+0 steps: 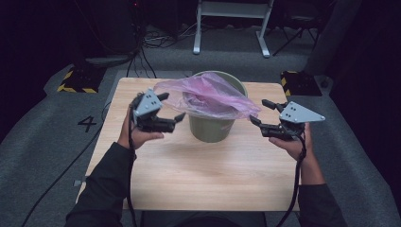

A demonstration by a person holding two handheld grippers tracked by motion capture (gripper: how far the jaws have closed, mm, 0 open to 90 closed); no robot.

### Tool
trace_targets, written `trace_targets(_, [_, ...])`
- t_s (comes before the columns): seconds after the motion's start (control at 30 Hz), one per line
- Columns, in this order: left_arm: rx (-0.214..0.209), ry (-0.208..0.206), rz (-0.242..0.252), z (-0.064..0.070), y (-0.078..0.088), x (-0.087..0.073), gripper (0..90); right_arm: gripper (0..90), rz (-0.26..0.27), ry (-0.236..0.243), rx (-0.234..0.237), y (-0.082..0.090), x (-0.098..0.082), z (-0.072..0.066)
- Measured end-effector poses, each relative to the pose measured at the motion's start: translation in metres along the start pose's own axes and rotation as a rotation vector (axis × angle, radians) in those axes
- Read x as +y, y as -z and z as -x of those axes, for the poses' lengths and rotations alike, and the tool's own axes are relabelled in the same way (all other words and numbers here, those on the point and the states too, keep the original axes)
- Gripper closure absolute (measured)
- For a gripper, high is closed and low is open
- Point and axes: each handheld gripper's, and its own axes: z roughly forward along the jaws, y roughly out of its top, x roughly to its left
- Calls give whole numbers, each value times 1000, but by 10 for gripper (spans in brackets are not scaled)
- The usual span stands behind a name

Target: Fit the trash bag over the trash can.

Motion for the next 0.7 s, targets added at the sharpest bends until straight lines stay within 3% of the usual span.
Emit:
trace_targets(0.07, [-13, -11, -41, 9, -6, -3, 162, 291, 9, -22, 0, 0, 2, 2])
trace_targets(0.13, [14, -7, -80, 11, -12, -8, 157, 259, 16, -42, -8, -2, 6, 4])
trace_targets(0.23, [40, 36, -94, 6, -19, -15, 158, 244, 31, -37, -6, -5, 16, 6])
trace_targets(0.3, [46, 56, -97, 2, -23, -18, 162, 236, 42, -6, -22, -4, 26, 3])
trace_targets(0.4, [51, 55, -125, -1, -33, -21, 224, 238, 84, 26, -11, 3, 38, -3])
trace_targets(0.5, [82, 44, -139, -1, -41, -22, 339, 240, 96, 13, 23, 6, 44, -3])
trace_targets(0.57, [92, 53, -137, -3, -45, -23, 399, 250, 69, 23, 20, -2, 50, -2])
trace_targets(0.67, [134, 41, -134, -6, -49, -24, 528, 273, -18, 22, 63, -28, 58, 1])
trace_targets(0.7, [140, 34, -132, -7, -50, -25, 583, 280, -45, 23, 57, -37, 60, 3])
